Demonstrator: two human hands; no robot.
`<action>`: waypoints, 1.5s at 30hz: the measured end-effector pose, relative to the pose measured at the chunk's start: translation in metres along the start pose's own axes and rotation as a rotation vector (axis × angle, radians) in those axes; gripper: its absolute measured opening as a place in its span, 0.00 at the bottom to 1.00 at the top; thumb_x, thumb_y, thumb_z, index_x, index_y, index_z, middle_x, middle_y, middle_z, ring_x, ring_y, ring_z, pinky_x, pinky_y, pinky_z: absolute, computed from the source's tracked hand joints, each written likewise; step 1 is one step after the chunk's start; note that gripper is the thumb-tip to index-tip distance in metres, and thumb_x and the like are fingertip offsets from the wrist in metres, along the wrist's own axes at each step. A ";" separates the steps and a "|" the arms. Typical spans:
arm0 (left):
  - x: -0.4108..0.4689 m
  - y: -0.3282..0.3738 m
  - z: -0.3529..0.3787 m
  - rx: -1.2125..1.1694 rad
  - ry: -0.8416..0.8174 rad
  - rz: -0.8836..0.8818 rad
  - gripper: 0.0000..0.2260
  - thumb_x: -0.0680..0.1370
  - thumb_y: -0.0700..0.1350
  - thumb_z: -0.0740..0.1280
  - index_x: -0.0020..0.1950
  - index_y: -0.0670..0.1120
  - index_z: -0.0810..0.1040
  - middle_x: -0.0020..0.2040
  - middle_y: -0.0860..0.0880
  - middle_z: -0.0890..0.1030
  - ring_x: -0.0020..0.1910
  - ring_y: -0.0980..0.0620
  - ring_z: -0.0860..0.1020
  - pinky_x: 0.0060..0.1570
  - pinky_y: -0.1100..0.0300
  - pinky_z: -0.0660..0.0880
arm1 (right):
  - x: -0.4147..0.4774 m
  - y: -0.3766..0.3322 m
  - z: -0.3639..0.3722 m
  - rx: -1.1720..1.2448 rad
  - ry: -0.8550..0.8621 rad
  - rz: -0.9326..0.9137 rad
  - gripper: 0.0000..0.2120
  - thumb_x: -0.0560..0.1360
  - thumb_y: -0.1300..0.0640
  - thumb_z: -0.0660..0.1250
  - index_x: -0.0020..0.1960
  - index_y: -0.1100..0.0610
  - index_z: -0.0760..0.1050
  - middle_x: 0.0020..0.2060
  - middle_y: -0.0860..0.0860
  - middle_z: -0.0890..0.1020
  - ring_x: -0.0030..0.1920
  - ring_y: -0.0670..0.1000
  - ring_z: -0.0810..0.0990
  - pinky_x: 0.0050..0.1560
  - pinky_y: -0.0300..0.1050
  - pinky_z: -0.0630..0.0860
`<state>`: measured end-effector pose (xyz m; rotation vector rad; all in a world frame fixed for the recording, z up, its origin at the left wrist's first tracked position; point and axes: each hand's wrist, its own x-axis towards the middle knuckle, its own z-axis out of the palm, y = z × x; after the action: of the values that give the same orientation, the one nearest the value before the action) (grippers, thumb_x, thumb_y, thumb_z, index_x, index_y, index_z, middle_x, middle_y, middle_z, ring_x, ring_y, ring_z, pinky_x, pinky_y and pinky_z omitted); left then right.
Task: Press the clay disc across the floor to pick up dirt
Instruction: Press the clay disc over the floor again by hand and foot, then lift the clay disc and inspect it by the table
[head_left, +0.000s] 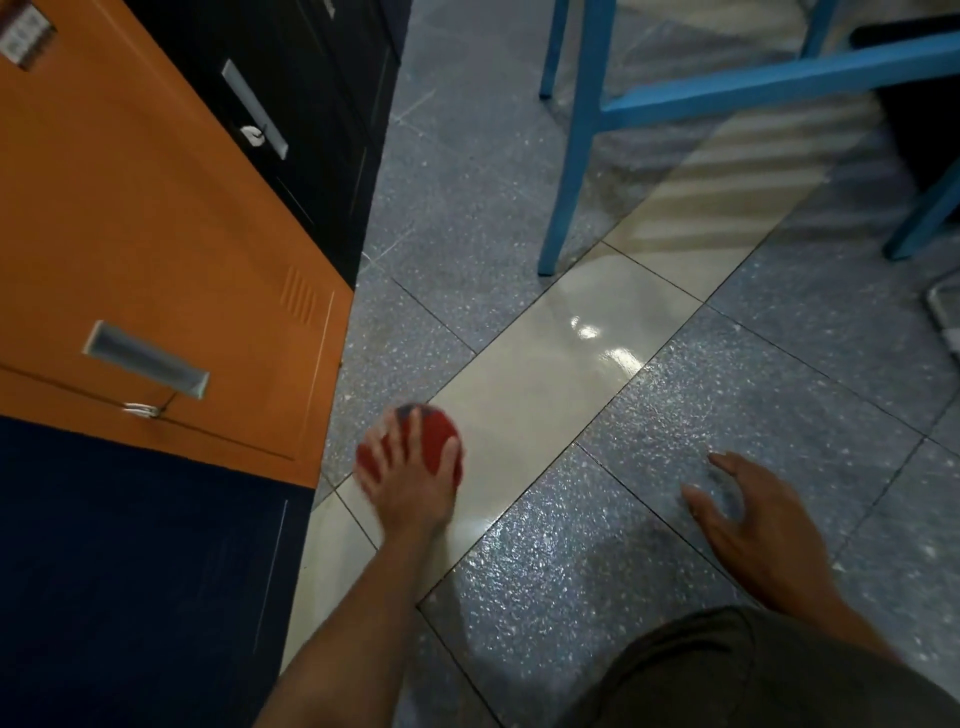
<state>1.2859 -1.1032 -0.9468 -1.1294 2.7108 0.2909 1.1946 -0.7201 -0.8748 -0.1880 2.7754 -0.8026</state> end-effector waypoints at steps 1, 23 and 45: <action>-0.024 -0.015 0.005 -0.024 0.021 -0.063 0.37 0.81 0.75 0.38 0.87 0.61 0.44 0.89 0.46 0.53 0.87 0.38 0.50 0.82 0.30 0.45 | 0.001 -0.001 0.001 0.013 -0.009 0.010 0.25 0.76 0.44 0.71 0.70 0.53 0.75 0.68 0.54 0.78 0.68 0.57 0.75 0.69 0.57 0.71; -0.197 0.281 -0.126 -1.131 -1.050 -0.268 0.20 0.85 0.61 0.66 0.59 0.46 0.86 0.53 0.45 0.88 0.53 0.45 0.86 0.58 0.53 0.81 | -0.065 -0.051 -0.176 0.156 0.053 0.232 0.26 0.78 0.40 0.69 0.69 0.55 0.76 0.63 0.56 0.81 0.61 0.59 0.80 0.60 0.52 0.74; -0.336 0.191 -0.482 -0.959 -1.201 -0.154 0.17 0.76 0.35 0.73 0.61 0.50 0.85 0.57 0.46 0.89 0.58 0.43 0.87 0.64 0.44 0.82 | -0.229 -0.243 -0.436 0.746 -0.406 0.686 0.14 0.72 0.52 0.78 0.50 0.62 0.84 0.41 0.60 0.87 0.42 0.58 0.87 0.49 0.59 0.83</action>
<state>1.3338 -0.8654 -0.3790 -0.8182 1.3479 1.6818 1.3103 -0.6596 -0.3413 0.6220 1.8021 -1.3151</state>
